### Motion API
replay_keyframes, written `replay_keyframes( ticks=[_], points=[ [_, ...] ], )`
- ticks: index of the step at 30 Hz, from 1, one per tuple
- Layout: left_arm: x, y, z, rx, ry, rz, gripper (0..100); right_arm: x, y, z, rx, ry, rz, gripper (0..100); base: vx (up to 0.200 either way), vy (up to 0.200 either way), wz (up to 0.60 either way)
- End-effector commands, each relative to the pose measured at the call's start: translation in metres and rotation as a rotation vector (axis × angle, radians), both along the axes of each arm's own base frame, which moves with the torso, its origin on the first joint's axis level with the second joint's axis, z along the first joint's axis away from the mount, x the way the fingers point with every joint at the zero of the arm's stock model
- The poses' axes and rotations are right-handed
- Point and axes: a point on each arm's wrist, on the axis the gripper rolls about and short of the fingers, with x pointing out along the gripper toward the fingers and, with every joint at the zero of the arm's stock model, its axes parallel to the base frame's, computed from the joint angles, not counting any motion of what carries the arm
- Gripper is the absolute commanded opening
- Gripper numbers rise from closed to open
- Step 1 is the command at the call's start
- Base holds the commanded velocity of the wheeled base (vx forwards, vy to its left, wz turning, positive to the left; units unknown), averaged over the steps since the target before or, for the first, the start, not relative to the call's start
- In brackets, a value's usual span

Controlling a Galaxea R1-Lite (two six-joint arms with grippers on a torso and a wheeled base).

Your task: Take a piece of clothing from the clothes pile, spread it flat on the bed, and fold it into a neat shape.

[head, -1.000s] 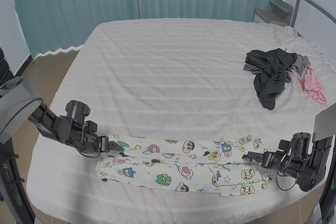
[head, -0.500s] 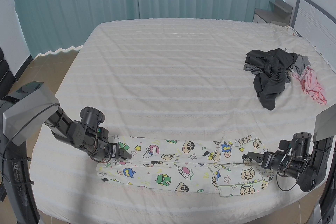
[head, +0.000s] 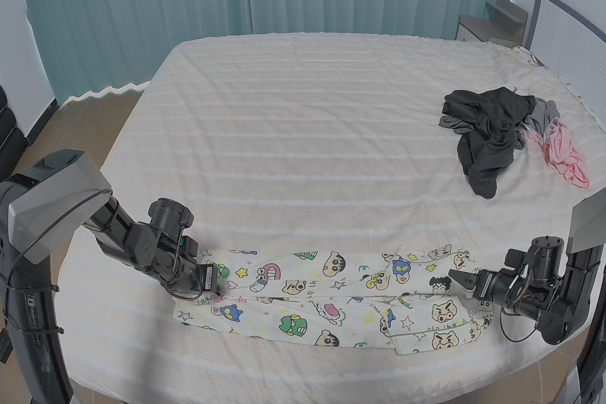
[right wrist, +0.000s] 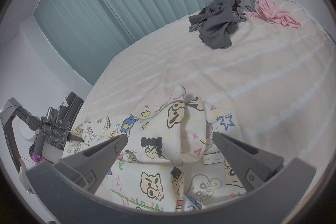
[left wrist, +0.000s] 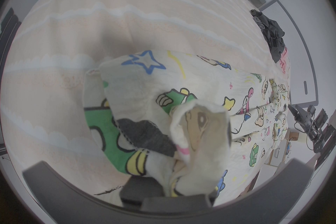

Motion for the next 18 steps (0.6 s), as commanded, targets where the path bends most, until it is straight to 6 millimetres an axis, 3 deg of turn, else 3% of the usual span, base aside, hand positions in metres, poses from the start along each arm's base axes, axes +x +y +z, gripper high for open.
replay_keyframes(
  ticks=[1,10,18],
  points=[
    [-0.002,0.003,0.017,-0.002,-0.011,0.009,0,0.0,0.0,0.008,0.007,-0.04,-0.001,100,0.0,0.0,0.0],
    [-0.006,0.028,0.052,-0.012,-0.076,0.073,0,0.001,-0.002,0.01,0.01,-0.051,-0.008,100,0.0,0.0,0.0],
    [-0.009,0.063,0.059,-0.009,-0.056,0.164,0,0.001,-0.002,0.015,0.013,-0.073,-0.007,100,0.0,0.0,0.0]
  ],
)
